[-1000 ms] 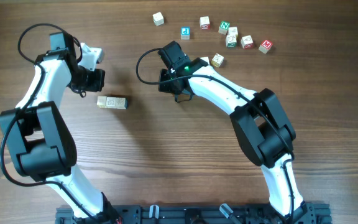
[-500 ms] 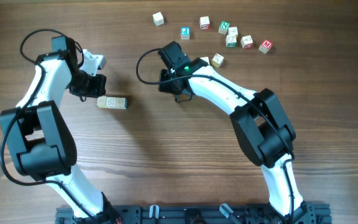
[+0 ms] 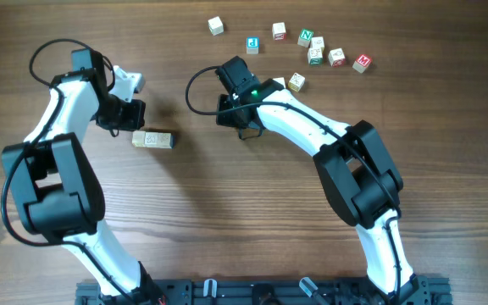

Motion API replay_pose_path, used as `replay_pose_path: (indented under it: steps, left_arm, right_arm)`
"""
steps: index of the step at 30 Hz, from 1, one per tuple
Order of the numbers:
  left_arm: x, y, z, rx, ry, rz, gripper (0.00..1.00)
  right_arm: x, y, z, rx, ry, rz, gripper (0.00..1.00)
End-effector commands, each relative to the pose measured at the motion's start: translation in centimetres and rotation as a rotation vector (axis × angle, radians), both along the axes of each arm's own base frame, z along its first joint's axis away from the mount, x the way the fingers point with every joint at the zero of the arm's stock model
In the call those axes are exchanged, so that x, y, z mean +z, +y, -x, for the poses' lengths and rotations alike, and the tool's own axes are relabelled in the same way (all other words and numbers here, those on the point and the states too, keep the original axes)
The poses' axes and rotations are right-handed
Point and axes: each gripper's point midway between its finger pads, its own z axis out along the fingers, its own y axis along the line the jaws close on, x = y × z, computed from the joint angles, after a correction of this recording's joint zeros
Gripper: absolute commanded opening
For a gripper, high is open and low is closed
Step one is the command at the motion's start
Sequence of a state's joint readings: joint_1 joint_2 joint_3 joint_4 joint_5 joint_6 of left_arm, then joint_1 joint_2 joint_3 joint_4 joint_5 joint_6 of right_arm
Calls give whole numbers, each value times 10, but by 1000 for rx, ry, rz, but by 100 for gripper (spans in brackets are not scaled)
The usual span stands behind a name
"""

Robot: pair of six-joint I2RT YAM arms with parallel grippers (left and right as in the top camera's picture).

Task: Form a horizontal line

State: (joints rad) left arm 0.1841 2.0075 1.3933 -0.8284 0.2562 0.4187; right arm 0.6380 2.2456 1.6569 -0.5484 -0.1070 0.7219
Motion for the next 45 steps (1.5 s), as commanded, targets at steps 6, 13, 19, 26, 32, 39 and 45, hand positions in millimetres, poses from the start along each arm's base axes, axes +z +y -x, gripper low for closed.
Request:
replay_pose_path:
  steps: [6, 13, 19, 26, 32, 39, 45]
  left_arm:
    - [-8, -4, -2, -22, 9, 19, 4]
    - [-9, -5, 6, -23, 40, 24, 4]
    - [-8, -4, 0, -23, 17, 19, 4]
    - [5, 20, -29, 75, -74, -47, 4]
    - [31, 80, -41, 440, -92, -2, 4]
    - [26, 129, -6, 574, -14, 6, 4]
    - [26, 131, -5, 577, -14, 6, 4]
  right_arm:
    - [10, -1, 1, -15, -12, -5, 4]
    - [10, -1, 1, -15, -12, -5, 4]
    - [10, -1, 1, -15, -12, -5, 5]
    - [10, 0, 1, -12, -10, -8, 5]
    - [24, 37, 19, 241, 2, -177, 4]
    - [53, 80, 16, 375, -125, -331, 4]
    - [80, 116, 7, 428, -286, -430, 4]
